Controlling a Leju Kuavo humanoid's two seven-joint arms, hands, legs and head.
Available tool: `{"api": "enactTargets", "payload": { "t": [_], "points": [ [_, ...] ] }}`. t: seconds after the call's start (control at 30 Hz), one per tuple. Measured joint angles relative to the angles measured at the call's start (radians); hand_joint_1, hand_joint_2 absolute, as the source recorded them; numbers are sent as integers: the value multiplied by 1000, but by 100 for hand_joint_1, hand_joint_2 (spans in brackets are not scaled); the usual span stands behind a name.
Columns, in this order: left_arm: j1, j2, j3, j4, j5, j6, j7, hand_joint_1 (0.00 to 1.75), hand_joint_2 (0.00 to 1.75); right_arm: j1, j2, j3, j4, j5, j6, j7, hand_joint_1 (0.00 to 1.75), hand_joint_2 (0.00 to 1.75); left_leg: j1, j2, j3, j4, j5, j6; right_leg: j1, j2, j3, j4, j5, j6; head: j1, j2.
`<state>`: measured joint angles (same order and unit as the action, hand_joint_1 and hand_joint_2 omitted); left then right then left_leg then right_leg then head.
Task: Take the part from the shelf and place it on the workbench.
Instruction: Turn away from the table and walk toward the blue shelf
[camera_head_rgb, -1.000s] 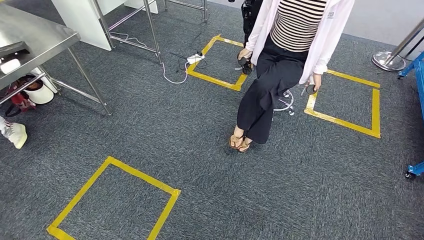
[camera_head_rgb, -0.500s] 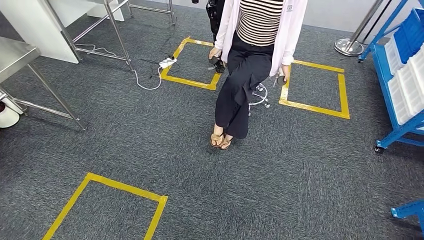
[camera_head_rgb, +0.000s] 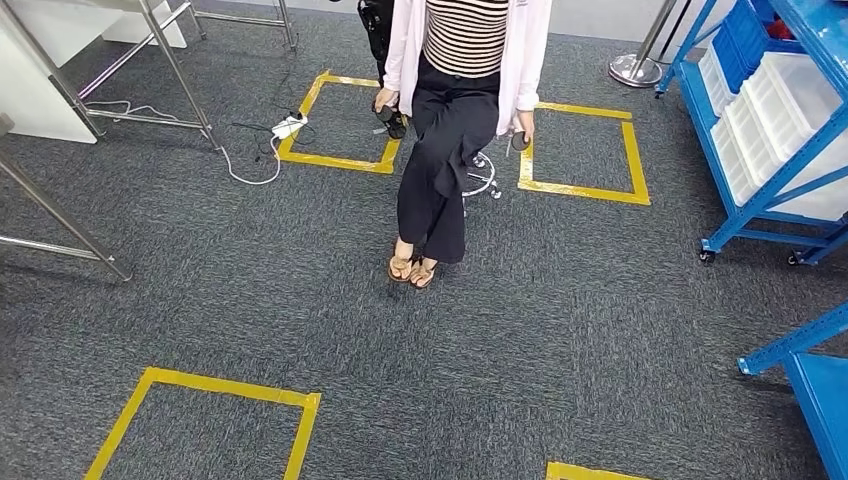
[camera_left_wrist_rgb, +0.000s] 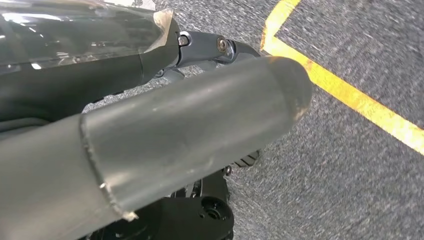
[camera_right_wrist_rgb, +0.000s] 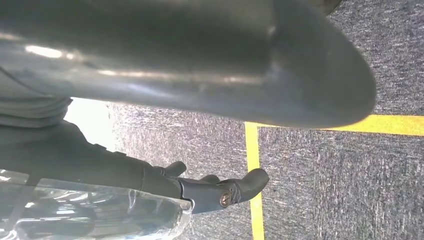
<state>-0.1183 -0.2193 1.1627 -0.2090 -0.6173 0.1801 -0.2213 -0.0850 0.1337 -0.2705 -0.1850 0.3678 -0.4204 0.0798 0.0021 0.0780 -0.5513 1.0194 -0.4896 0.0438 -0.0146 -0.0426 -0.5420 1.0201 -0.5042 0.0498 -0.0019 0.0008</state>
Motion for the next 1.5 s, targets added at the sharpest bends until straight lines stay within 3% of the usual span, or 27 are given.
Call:
{"api": "enactTargets", "payload": {
  "t": [0.07,0.1,0.17,0.23,0.27,0.33,0.37,0.47,0.53,0.6,0.67,0.7,0.77,0.83,0.87,0.9,0.97,1.03,1.1,1.13,1.2,1.27,1.33,1.37,1.4,1.5],
  "points": [
    [-2,-1,0,0,0,0,-1,0,0,0,-1,0,0,3,1,1,0,0,-2,12,4,-1,-1,-12,9,4,3,-17,8,-12,-1,0],
    [-3,-1,0,0,0,0,-1,0,0,2,-1,0,0,4,1,2,0,0,1,13,5,0,-2,-18,4,11,4,-19,11,-19,0,0],
    [-4,-1,0,0,-1,0,0,0,0,4,-2,0,0,7,3,5,0,0,6,-15,-4,25,-27,-31,-5,25,8,-25,19,-34,-2,0],
    [-2,0,0,0,-1,0,1,0,0,3,-1,0,0,10,8,8,0,0,9,-60,-46,126,-93,-40,-9,38,7,-26,26,-45,-3,0],
    [-1,0,0,0,-1,0,1,0,0,3,-1,0,0,11,9,8,0,0,10,-71,-75,194,-127,-42,-8,46,5,-26,28,-48,-3,0],
    [1,0,0,0,-1,0,1,0,0,4,-1,0,0,12,10,10,0,0,12,-78,-113,279,-149,-46,-7,64,4,-25,28,-49,-3,0],
    [2,0,0,0,-1,1,1,0,0,4,-1,0,0,12,11,10,0,0,15,-79,-104,260,-125,-48,-7,74,5,-24,28,-49,-3,0],
    [2,1,0,0,-2,1,1,0,0,2,-1,0,0,12,13,11,0,0,31,-111,-21,75,-25,-54,-6,106,2,-13,25,-43,-3,0],
    [1,2,0,0,-3,1,2,0,0,0,-1,0,0,13,13,12,0,0,31,-134,0,21,-14,-50,-2,122,-9,-7,26,-31,-3,0],
    [0,2,0,0,-4,1,2,0,0,1,-1,0,0,14,14,13,0,0,23,-125,0,16,-12,-35,-1,136,-20,-11,32,-16,-3,0],
    [-1,2,-1,0,-6,1,2,0,0,4,-1,0,0,14,15,14,0,0,20,-107,0,6,-4,-16,-2,120,-36,10,21,-8,-2,0],
    [-1,2,-1,0,-7,0,2,0,0,3,-1,0,0,13,15,15,0,0,20,-96,0,2,0,-7,-2,101,-57,48,1,-9,0,0],
    [0,2,-1,0,-9,0,2,0,0,1,0,0,0,13,15,15,0,0,17,-74,-4,0,2,4,-1,66,-119,175,-57,-17,3,0],
    [0,2,-1,0,-11,1,6,0,0,2,0,0,0,13,17,17,0,0,13,-52,-6,0,2,6,-2,58,-162,272,-91,-14,4,0],
    [0,2,-1,0,-11,3,9,0,0,3,0,0,0,13,18,21,0,0,12,-42,-6,0,2,6,-3,55,-155,268,-85,-8,5,0],
    [0,1,-2,0,-13,5,13,0,0,5,-1,0,0,12,18,26,0,0,11,-33,-6,1,2,5,-4,49,-128,224,-67,0,5,0],
    [0,-2,-5,0,-17,9,18,0,0,4,-1,0,0,12,18,35,0,0,9,-17,-3,2,1,1,-5,20,-48,81,-19,10,6,0],
    [-1,-5,-9,0,-20,10,20,0,0,1,-1,0,0,12,17,42,0,0,4,-5,0,3,-3,-8,0,1,-6,-2,6,2,5,0],
    [-3,-8,-12,0,-21,12,26,0,0,2,-2,0,0,14,17,50,0,0,4,6,4,2,-4,-20,7,11,-8,-10,12,-14,4,0],
    [-4,-10,-13,0,-21,13,29,0,0,3,-2,0,0,16,17,53,0,0,8,2,4,4,-7,-27,4,18,-7,-12,14,-21,4,0],
    [-4,-13,-14,0,-19,17,32,0,0,5,-3,0,0,21,19,57,0,0,13,-30,-11,43,-40,-37,-3,31,-2,-16,21,-36,2,0],
    [-3,-14,-14,0,-14,20,33,0,0,4,-2,0,0,30,25,60,0,0,15,-67,-61,157,-106,-41,-3,44,0,-16,25,-46,0,0],
    [-2,-14,-14,0,-7,24,33,0,0,4,-2,0,0,37,32,63,0,0,15,-75,-114,268,-144,-41,2,60,0,-16,26,-49,0,0],
    [-1,-14,-14,0,-6,26,33,0,0,4,-3,0,0,39,35,64,0,0,15,-76,-122,279,-135,-40,4,70,0,-15,26,-49,0,0],
    [-1,-14,-14,0,-5,27,33,0,0,4,-3,0,0,40,36,64,0,0,15,-78,-112,252,-107,-37,5,81,1,-15,26,-50,0,0],
    [-2,-14,-14,0,-5,24,28,0,0,2,-4,0,0,42,40,64,0,0,15,-117,-29,63,-12,-26,8,110,3,-13,26,-47,0,0]
  ]
}}
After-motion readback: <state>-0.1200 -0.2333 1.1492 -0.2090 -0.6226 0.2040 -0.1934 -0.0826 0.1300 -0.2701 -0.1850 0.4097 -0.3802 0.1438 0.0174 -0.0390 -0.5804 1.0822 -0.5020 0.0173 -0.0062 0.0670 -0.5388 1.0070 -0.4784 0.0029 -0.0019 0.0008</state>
